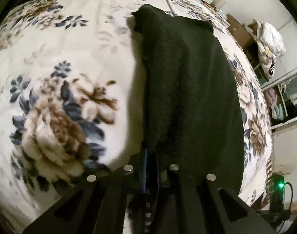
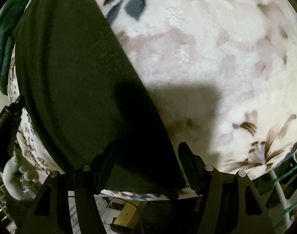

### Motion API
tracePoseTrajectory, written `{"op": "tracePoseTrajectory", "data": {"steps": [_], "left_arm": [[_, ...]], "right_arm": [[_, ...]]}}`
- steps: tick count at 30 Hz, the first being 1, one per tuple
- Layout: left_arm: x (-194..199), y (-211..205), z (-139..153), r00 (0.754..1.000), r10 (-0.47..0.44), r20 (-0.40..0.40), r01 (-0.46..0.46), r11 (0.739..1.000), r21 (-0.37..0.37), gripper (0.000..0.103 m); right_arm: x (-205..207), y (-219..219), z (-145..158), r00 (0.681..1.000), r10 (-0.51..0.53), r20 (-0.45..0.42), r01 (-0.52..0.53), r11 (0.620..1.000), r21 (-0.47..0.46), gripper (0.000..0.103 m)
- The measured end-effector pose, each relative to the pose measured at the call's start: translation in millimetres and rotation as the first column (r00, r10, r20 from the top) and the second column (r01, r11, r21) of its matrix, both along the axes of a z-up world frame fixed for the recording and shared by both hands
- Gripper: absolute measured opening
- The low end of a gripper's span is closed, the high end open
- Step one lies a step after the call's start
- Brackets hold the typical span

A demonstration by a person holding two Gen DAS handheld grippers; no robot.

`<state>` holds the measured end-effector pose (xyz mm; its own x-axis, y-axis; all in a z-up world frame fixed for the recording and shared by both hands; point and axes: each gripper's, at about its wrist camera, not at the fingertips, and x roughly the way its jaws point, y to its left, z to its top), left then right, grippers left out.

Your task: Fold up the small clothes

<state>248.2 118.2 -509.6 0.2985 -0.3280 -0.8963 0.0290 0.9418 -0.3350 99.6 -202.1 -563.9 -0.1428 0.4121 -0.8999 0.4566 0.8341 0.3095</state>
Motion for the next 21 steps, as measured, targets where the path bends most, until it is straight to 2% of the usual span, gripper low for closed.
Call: {"op": "tracePoseTrajectory", "data": {"steps": [5,9,11,13,15,17,21], "left_arm": [[6.1,19.2,-12.8,0.999,0.039,-0.02,-0.039,0.999,0.017,0.003],[3.6,25.3,-9.3,0.999,0.045,-0.019,-0.045,0.999,0.025,0.003],[-5.6,35.2,-6.4,0.997,0.064,-0.053,-0.067,0.996,-0.05,0.005],[-24.2,44.5,-5.5,0.991,0.089,-0.103,-0.1,0.989,-0.105,0.015],[-52.4,48.8,-3.8,0.987,0.096,-0.132,-0.115,0.982,-0.149,0.044],[-86.9,48.3,-5.8,0.983,0.091,-0.162,-0.122,0.973,-0.195,0.057],[-130.9,33.6,-33.5,0.957,0.052,-0.285,-0.134,0.952,-0.276,0.058]], "right_arm": [[-0.8,2.2,-3.1,1.0,0.007,-0.007,-0.007,1.0,-0.015,0.067],[-2.8,-6.6,-3.9,1.0,0.01,-0.01,-0.01,1.0,-0.007,0.067],[-4.3,-9.5,-3.8,1.0,0.012,-0.008,-0.012,1.0,0.01,0.067],[-7.3,-11.1,-3.2,1.0,0.013,-0.005,-0.013,0.999,0.033,0.067],[-11.7,-15.7,-2.7,1.0,0.011,-0.004,-0.011,0.998,0.062,0.067],[-16.8,-18.2,-3.2,1.0,0.012,-0.008,-0.012,0.997,0.08,0.067],[-28.3,-17.0,-14.4,0.999,0.019,-0.036,-0.015,0.994,0.106,0.067]]}}
